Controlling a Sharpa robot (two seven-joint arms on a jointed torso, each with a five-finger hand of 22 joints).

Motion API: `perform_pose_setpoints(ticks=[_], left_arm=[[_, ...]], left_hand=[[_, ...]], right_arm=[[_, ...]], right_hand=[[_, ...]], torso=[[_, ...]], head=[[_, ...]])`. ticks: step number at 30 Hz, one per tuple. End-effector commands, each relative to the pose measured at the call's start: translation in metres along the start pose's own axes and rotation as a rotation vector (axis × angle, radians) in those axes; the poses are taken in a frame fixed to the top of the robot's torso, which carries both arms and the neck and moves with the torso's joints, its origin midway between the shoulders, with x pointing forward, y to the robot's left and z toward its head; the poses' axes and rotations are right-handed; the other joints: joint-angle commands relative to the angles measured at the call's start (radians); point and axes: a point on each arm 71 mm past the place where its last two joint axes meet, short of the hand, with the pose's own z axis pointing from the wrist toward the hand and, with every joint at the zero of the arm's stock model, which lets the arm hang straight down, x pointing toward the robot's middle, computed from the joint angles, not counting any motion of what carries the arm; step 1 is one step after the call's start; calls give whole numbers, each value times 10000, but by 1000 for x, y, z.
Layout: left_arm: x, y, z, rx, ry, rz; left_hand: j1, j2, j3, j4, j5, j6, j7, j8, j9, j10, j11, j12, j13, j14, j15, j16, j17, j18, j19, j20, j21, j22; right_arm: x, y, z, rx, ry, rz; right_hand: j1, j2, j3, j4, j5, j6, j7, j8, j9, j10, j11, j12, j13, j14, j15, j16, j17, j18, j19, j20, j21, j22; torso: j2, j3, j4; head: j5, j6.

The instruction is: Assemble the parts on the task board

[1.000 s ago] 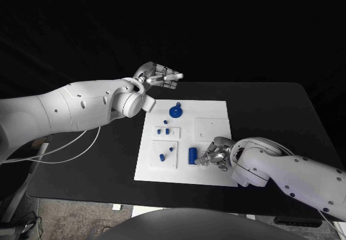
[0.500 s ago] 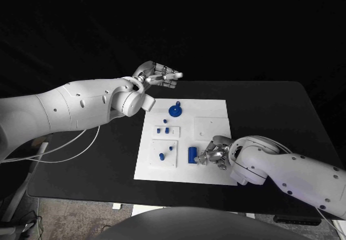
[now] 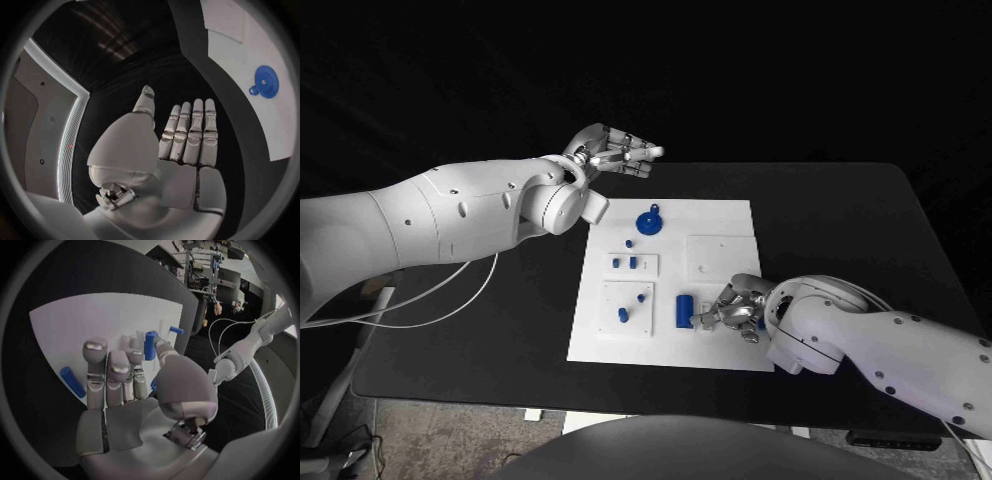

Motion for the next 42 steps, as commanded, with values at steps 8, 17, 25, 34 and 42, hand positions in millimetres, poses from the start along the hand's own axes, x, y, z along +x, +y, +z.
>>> perform_pose_setpoints(ticks=[8, 17, 25, 34, 42], left_arm=[[-1, -1, 0, 44, 52, -76], [-1, 0, 0, 42, 54, -73], [-5, 1, -2, 4, 12, -64], [-4, 1, -3, -4, 67, -80], [-4, 2, -3, -72, 152, -105]], left_hand=[[-68, -20, 8, 86, 63, -68, 20, 68, 2, -74, -29, 34, 8, -62, 43, -44, -10, 96, -4, 40, 58, -14], [-74, -24, 6, 90, 63, -66, 20, 69, 1, -72, -29, 36, 8, -64, 43, -44, -10, 93, -12, 42, 55, -16], [-114, -25, -1, 128, 4, -71, 20, 67, 1, -71, -29, 34, 8, -64, 42, -43, -9, 89, -17, 39, 56, -13], [-128, -99, 40, 255, -90, -71, 20, 70, 1, -67, -29, 34, 8, -64, 43, -43, -9, 87, -18, 38, 59, -12], [-123, -126, 75, 333, -61, -75, 23, 69, 1, -74, -29, 35, 8, -71, 45, -45, -10, 86, -25, 40, 57, -13]], right_arm=[[-37, -8, -19, -605, -588, 1108], [-73, -41, -32, 230, -984, 631], [-85, -67, -38, 1404, -1028, -567], [-82, -80, -38, 2125, -1205, -1230], [-72, -81, -29, 2275, -1092, -1174]], right_hand=[[294, 155, -528, 88, -11, -230, 57, 39, 63, 12, 103, 23, 19, -32, 24, -3, 1, -43, 410, 1, -36, 818], [612, 587, 58, -774, -529, -257, 64, 35, -44, -34, 88, -91, -64, -43, 17, -25, -24, -48, 399, -8, -46, 812], [193, 314, 1054, -820, -902, -211, 56, 36, -192, -55, 94, -234, -158, -52, 25, -119, -90, -59, 381, 6, -178, 787], [112, 32, 1238, -413, -1060, -160, 46, 37, -172, -40, 95, -253, -175, -40, 40, -135, -88, -78, 392, 14, -212, 787], [-44, -475, 1340, 281, -315, -255, 77, 38, -159, -104, 115, -320, -209, -49, 42, -174, -99, -66, 388, 16, -280, 779]], torso=[[-18, 7, -40], [-4, 22, -37], [9, 25, -59], [-1, -6, -25], [2, -7, -7]], head=[[-160, 112], [-355, 211], [-513, 267], [-607, 257], [-635, 217]])
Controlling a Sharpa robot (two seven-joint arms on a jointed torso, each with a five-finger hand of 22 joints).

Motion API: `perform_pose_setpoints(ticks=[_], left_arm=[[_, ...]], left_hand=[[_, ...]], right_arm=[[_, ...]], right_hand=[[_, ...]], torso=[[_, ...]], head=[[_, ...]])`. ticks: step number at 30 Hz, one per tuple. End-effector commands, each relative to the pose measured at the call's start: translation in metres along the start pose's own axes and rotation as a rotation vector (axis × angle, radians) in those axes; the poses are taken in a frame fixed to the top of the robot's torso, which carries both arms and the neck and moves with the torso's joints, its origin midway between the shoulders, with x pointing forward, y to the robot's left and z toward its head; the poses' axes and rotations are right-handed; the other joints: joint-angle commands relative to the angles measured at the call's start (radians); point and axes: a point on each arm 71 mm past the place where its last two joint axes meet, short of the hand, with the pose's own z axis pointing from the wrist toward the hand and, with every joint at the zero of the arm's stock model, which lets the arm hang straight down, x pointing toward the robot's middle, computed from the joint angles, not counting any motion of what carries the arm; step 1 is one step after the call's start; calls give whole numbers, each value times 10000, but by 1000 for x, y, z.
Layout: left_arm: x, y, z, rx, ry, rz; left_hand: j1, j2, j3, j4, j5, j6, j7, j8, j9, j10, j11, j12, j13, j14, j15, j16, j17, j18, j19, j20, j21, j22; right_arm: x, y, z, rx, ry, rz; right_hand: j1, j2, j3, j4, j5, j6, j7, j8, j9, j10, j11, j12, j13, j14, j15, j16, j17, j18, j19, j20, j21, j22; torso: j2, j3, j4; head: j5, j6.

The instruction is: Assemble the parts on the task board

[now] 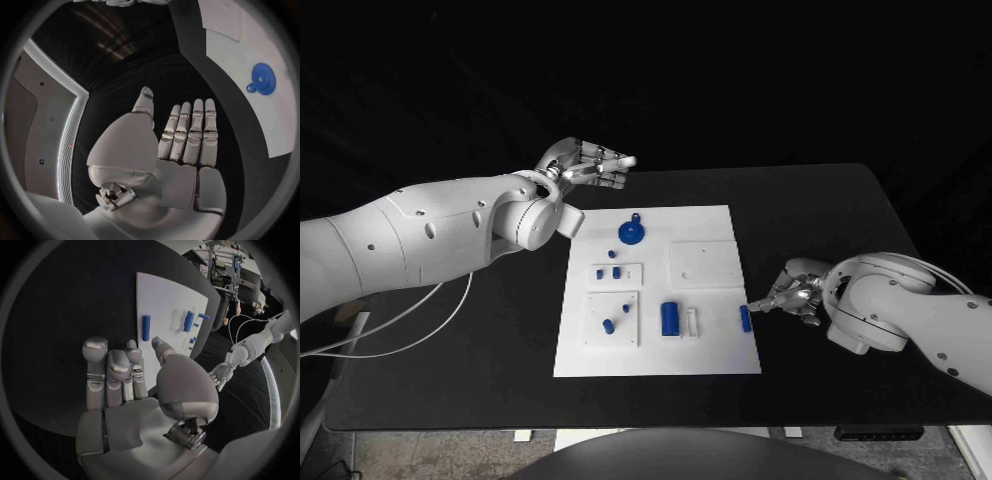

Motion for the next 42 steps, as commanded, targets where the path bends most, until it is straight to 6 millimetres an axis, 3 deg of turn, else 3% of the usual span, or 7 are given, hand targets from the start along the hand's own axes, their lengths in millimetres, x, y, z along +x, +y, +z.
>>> perform_pose_setpoints(ticks=[1, 15, 18, 21, 26, 36, 42], left_arm=[[2, -1, 0, -7, 233, -133], [3, 0, 0, -90, 344, -162], [3, 0, 0, -95, 346, -162], [3, 0, 0, -99, 343, -161], [3, 0, 0, -116, 335, -159], [2, 1, 0, -150, 340, -155], [2, 1, -1, -164, 332, -150]], left_hand=[[-30, -33, 6, 42, 22, -78, 21, 29, 1, -39, 6, 35, 8, -36, 10, -45, -10, 85, -25, 40, 57, -15], [-64, -90, 29, 159, -31, -90, 24, 27, 2, -52, 11, 35, 8, -47, 13, -43, -9, 87, -30, 44, 60, -13], [-64, -90, 29, 159, -31, -90, 24, 27, 2, -52, 11, 35, 8, -47, 13, -43, -9, 87, -30, 44, 60, -13], [-64, -90, 29, 159, -31, -90, 24, 27, 2, -52, 11, 35, 8, -47, 13, -43, -9, 87, -30, 44, 60, -13], [-36, -93, 49, 176, -24, -91, 25, 27, 1, -51, 12, 35, 8, -47, 12, -44, -9, 88, -33, 44, 60, -13], [-36, -93, 49, 176, -24, -91, 25, 27, 1, -51, 12, 35, 8, -47, 12, -44, -9, 88, -33, 44, 60, -13], [-39, -94, 48, 193, -23, -95, 26, 25, 1, -56, 14, 34, 8, -47, 13, -43, -9, 88, -36, 44, 62, -13]], right_arm=[[5, 0, 4, 351, 64, -386], [23, 11, 14, 215, 371, -365], [25, 12, 15, 197, 415, -376], [27, 13, 15, 205, 454, -394], [29, 12, 17, 286, 480, -476], [30, 9, 20, 409, 424, -547], [30, 7, 20, 455, 308, -460]], right_hand=[[-42, -163, 9, 229, 241, -49, 9, 29, 8, -71, 5, -48, -4, -47, 41, -53, -5, -67, 391, 16, -37, 784], [84, -151, 72, 294, -55, -1, -3, 31, 47, -52, 0, -24, 13, -39, 41, -47, 20, -71, 398, 18, -56, 784], [190, -47, 178, 28, -368, 60, -17, 29, 52, -46, -8, -20, 16, -38, 36, -47, 25, -80, 400, 14, -38, 788], [422, -2, 934, -367, -1078, 179, -58, 30, 49, -41, -39, -15, 24, -31, 16, -37, 38, -96, 400, 2, -22, 793], [354, 305, 1628, -1592, -987, 323, -108, 26, 5, -50, -83, -5, 54, -27, -2, -43, 37, -130, 389, -26, -27, 788], [351, 736, 1833, -2429, -1010, 496, -163, 27, 46, -45, -120, 9, 81, -28, -18, -50, 27, -152, 391, -43, 2, 793], [227, 850, 1871, -2462, -978, 593, -212, 30, 81, -9, -146, 31, 92, -21, -28, -46, 23, -161, 398, -49, 21, 796]], torso=[[2, -7, 5], [9, -4, 5], [4, -3, 4], [-2, -1, 1], [-3, -2, -4], [1, -1, 5], [-3, -2, -1]], head=[[-6, -19], [42, -86], [48, -98], [52, -105], [51, -121], [20, -140], [21, -134]])
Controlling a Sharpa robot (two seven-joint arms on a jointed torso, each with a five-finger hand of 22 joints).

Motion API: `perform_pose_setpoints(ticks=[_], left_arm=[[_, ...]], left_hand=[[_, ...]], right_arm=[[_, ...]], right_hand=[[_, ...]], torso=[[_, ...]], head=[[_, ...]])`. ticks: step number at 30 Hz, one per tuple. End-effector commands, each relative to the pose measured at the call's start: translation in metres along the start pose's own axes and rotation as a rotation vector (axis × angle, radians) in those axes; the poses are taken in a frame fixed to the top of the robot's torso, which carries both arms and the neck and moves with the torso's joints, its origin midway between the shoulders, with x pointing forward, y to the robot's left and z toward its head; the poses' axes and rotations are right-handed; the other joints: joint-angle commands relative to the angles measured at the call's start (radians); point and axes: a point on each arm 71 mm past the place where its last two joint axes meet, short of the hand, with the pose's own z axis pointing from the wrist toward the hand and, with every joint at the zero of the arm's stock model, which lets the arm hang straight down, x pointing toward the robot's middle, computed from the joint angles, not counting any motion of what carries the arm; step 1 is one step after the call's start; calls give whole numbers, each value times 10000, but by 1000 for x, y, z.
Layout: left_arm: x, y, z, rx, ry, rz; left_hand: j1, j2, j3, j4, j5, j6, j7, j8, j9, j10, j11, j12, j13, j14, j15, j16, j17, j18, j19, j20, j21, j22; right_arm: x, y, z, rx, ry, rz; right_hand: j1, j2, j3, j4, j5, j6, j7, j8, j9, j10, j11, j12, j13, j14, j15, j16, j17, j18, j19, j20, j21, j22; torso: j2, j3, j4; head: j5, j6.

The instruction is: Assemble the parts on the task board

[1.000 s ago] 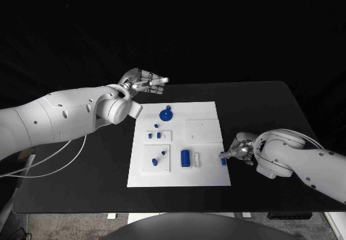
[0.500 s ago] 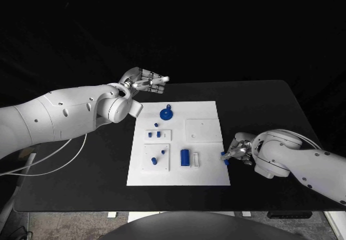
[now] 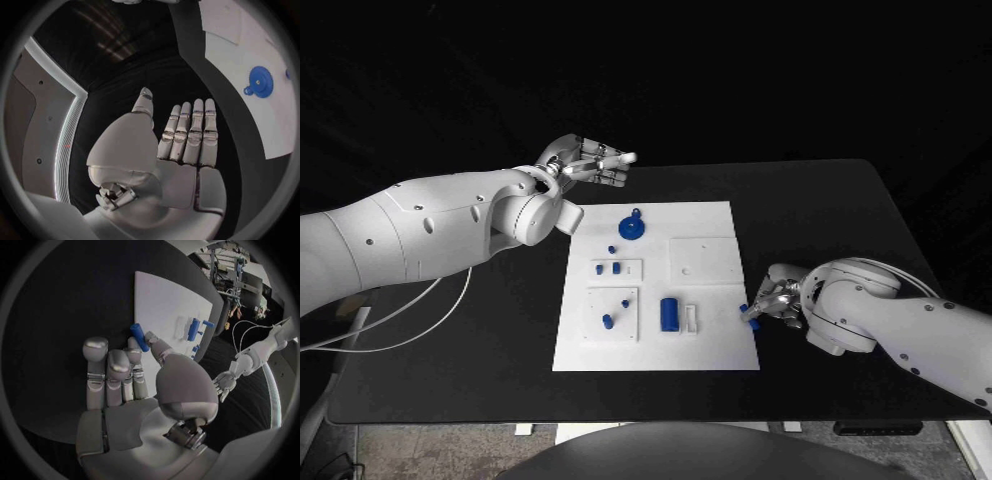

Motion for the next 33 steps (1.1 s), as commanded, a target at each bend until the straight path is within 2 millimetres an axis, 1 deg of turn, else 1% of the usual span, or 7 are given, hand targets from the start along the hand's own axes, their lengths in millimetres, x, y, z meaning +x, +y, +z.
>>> perform_pose_setpoints(ticks=[1, 12, 17, 21, 25, 28, 33], left_arm=[[2, -1, 0, 39, 141, -92], [1, -1, 0, 38, 125, -86], [1, -1, 0, 37, 119, -83], [1, -1, 0, 40, 131, -86], [1, -1, 0, 41, 129, -86], [1, -1, 0, 39, 128, -85], [1, -1, 0, 38, 136, -87]], left_hand=[[0, -55, 4, 41, -23, -65, -13, 26, 0, -57, 14, 34, 8, -47, 13, -43, -9, 88, -36, 44, 62, -14], [-4, -31, 0, 50, -27, -64, -13, 26, 0, -54, 13, 35, 8, -45, 13, -42, -9, 90, -32, 44, 66, -13], [-26, -11, -5, 65, -16, -65, -12, 26, 0, -54, 12, 35, 8, -49, 14, -44, -10, 89, -33, 44, 65, -13], [-28, -5, -10, 68, -14, -66, -12, 26, 0, -54, 12, 35, 8, -49, 14, -44, -10, 89, -33, 44, 65, -13], [-31, 3, -16, 72, -11, -68, -12, 25, 0, -55, 12, 35, 8, -49, 15, -44, -10, 90, -34, 44, 66, -13], [-31, 3, -16, 72, -11, -68, -12, 25, 0, -55, 12, 35, 8, -49, 15, -44, -10, 90, -34, 44, 66, -13], [-31, 3, -16, 72, -11, -68, -12, 25, 0, -55, 12, 35, 8, -49, 15, -44, -10, 90, -34, 44, 66, -13]], right_arm=[[6, -7, 2, 423, 47, -118], [-2, -14, -3, 232, -428, 244], [-9, -13, -10, -12, -686, 412], [-14, -9, -15, -277, -854, 512], [-15, -2, -21, -561, -945, 586], [-15, 3, -24, -778, -905, 697], [-8, 15, -28, -1116, -362, 1022]], right_hand=[[-28, 132, 41, -26, 50, 98, -15, -59, 31, 32, -106, 39, 24, -7, -45, -25, -1, -164, 402, -52, 71, 790], [-147, 257, 157, -27, 59, 277, -91, -60, 57, 214, -152, 124, 87, 11, -53, -4, -25, -216, 423, -60, 201, 814], [-245, 312, 167, 31, 61, 321, -112, -58, 24, 274, -161, 135, 101, 15, -52, 3, -39, -232, 427, -62, 256, 824], [-287, 321, 178, 74, 62, 393, -132, -58, -38, 367, -175, 108, 86, 21, -44, 45, -38, -261, 431, -55, 358, 842], [-303, 364, 228, 89, 96, 425, -134, -60, -140, 405, -178, 75, 82, 20, -46, 50, -72, -272, 422, -59, 373, 839], [-326, 380, 242, 102, 107, 430, -135, -60, -177, 409, -180, 65, 83, 19, -49, 55, -79, -270, 420, -64, 369, 835], [-377, 411, 239, 140, 119, 429, -129, -60, -234, 406, -174, 42, 81, 12, -43, 49, -102, -273, 411, -58, 361, 831]], torso=[[-1, 0, 1], [-10, 5, -2], [-6, -8, -14], [-6, -1, -10], [-10, -2, -6], [-5, -6, -1], [-2, -13, 0]], head=[[0, 9], [7, 47], [15, 43], [13, 42], [9, 43], [20, 37], [26, 31]])
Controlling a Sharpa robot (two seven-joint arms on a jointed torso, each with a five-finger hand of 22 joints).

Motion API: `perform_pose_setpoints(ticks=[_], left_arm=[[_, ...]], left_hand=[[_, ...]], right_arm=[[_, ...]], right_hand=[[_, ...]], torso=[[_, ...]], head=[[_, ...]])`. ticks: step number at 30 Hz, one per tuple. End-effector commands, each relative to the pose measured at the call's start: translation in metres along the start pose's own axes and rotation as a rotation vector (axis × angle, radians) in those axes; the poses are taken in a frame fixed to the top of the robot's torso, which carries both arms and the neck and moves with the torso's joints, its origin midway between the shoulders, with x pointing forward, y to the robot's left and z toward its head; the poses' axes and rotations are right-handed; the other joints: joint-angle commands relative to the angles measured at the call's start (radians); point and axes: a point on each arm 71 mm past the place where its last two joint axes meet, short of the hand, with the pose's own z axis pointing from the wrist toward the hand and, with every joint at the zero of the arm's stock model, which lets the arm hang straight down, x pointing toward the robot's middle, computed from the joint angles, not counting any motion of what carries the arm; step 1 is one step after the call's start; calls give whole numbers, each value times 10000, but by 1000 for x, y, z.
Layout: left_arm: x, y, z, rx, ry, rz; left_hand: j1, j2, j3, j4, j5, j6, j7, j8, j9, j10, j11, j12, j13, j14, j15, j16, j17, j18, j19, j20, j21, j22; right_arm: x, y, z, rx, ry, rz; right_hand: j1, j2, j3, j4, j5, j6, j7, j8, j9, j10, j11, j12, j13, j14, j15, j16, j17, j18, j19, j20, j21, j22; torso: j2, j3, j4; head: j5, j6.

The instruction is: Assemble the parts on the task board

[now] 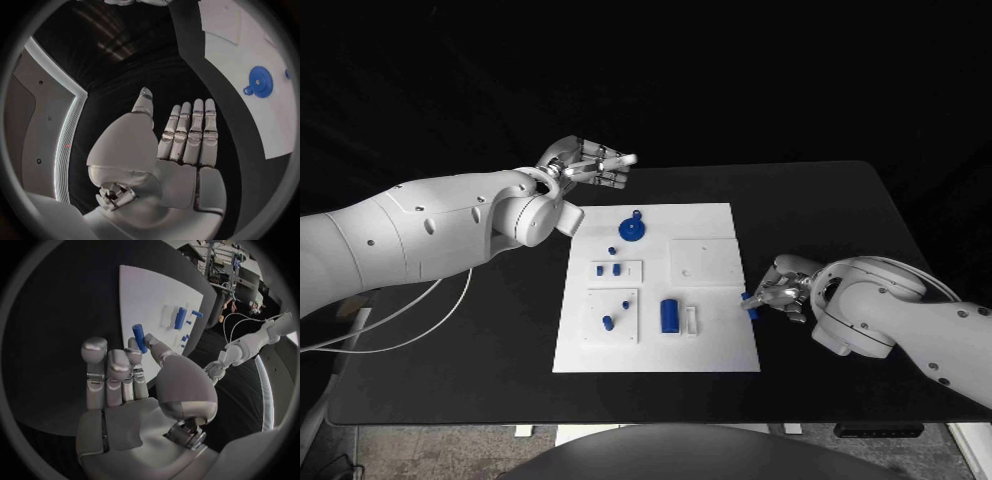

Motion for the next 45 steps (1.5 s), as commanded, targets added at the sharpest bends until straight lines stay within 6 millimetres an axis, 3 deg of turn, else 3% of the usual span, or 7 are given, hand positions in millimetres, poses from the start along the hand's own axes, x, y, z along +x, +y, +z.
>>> perform_pose_setpoints(ticks=[1, 4, 11, 22, 32, 45], left_arm=[[2, -2, 1, 72, 140, -88], [3, -2, 1, 73, 157, -92], [4, -2, 1, 75, 180, -98], [6, -2, 2, 82, 233, -110], [7, -3, 2, 89, 259, -116], [6, -2, 1, 69, 245, -114]], left_hand=[[-31, 3, 12, 46, -11, -68, -12, 26, 0, -55, 12, 35, 8, -49, 15, -44, -10, 90, -33, 44, 65, -14], [-31, 3, 12, 46, -11, -68, -12, 26, 0, -55, 12, 35, 8, -49, 15, -44, -10, 90, -33, 44, 65, -14], [-36, 13, -3, 56, -12, -67, -12, 27, 1, -54, 12, 36, 8, -44, 13, -42, -9, 90, -35, 44, 65, -14], [-36, 13, -3, 56, -12, -67, -12, 27, 1, -54, 12, 36, 8, -44, 13, -42, -9, 90, -35, 44, 65, -14], [-36, -15, -4, 61, -20, -88, -5, 18, -1, -64, 15, 33, 7, -51, 16, -43, -9, 89, -38, 46, 66, -14], [-36, -15, -4, 61, -20, -88, -5, 18, -1, -64, 15, 33, 7, -51, 16, -43, -9, 89, -38, 46, 66, -14]], right_arm=[[6, 10, -1, -372, 485, 439], [11, 18, 0, -536, 738, 594], [23, 36, 5, -869, 1094, 714], [41, 57, 14, -1031, 1300, 694], [54, 61, 23, -877, 1495, 537], [56, 60, 27, -784, 1436, 563]], right_hand=[[-52, 38, -1, 35, 78, 87, 7, 28, -13, 59, 27, -27, -8, 13, -43, 49, -13, -114, 409, -57, 25, 834], [-39, 76, -54, 8, 95, 91, 8, 31, -67, 54, 28, -37, 3, 8, -42, 49, -35, -113, 402, -55, 28, 835], [-72, 110, -104, 0, 162, 86, 12, 30, -99, 44, 31, -65, -3, -1, -48, 36, -62, -105, 395, -62, -14, 821], [-74, 137, -182, -7, 224, 82, 13, 29, -126, 45, 27, -69, 7, 1, -55, 43, -70, -98, 399, -67, -32, 816], [-88, 155, -220, -25, 237, 82, 15, 29, -140, 44, 29, -75, 14, -5, -52, 34, -89, -98, 404, -66, -27, 818], [-108, 179, -249, -17, 250, 82, 13, 32, -149, 44, 28, -76, 22, -7, -57, 39, -92, -96, 408, -70, -15, 821]], torso=[[5, -17, 8], [9, -23, 14], [7, 11, 26], [15, 23, -9], [15, 12, 15], [8, 6, 5]], head=[[-4, -20], [-18, -7], [2, -30], [22, -33], [21, -57], [77, -70]])
